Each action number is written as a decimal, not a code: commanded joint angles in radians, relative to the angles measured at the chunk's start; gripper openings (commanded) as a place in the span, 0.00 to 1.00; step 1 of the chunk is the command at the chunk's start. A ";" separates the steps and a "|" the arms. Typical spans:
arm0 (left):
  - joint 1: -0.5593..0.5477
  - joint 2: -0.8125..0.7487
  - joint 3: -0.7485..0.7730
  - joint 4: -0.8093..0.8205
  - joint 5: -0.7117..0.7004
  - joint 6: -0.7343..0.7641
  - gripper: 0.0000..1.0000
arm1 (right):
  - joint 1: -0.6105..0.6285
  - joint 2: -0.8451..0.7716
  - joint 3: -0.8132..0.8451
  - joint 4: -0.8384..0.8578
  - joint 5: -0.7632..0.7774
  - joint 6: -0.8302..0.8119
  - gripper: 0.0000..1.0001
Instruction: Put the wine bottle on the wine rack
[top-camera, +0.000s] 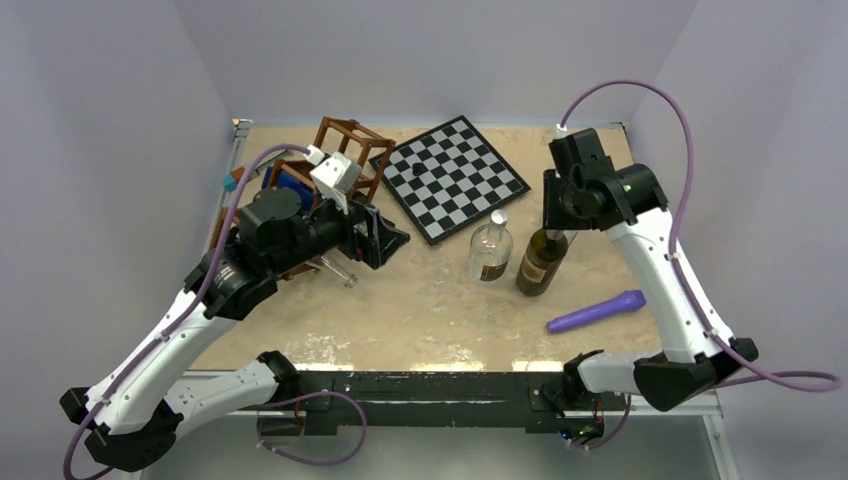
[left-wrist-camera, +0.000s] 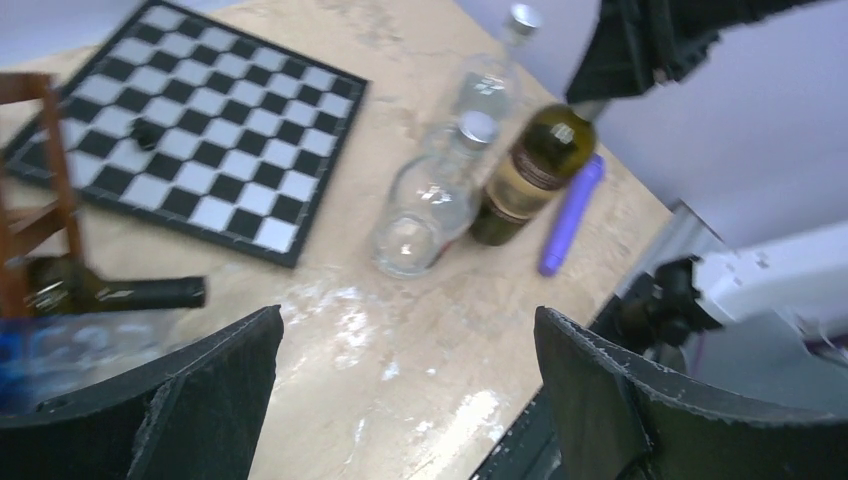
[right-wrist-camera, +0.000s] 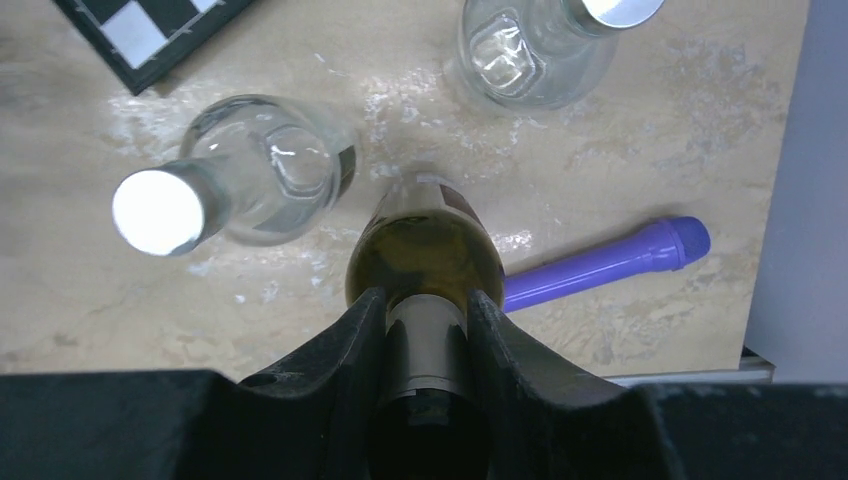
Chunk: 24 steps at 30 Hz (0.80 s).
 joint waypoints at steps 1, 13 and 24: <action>0.002 0.006 -0.063 0.179 0.354 0.071 0.99 | 0.001 -0.098 0.131 -0.043 -0.119 0.014 0.00; -0.022 0.083 -0.394 0.760 0.643 -0.155 0.99 | 0.113 -0.165 0.165 -0.136 -0.332 0.098 0.00; -0.095 0.116 -0.615 1.073 0.780 -0.258 0.99 | 0.253 -0.141 0.138 0.072 -0.587 0.271 0.00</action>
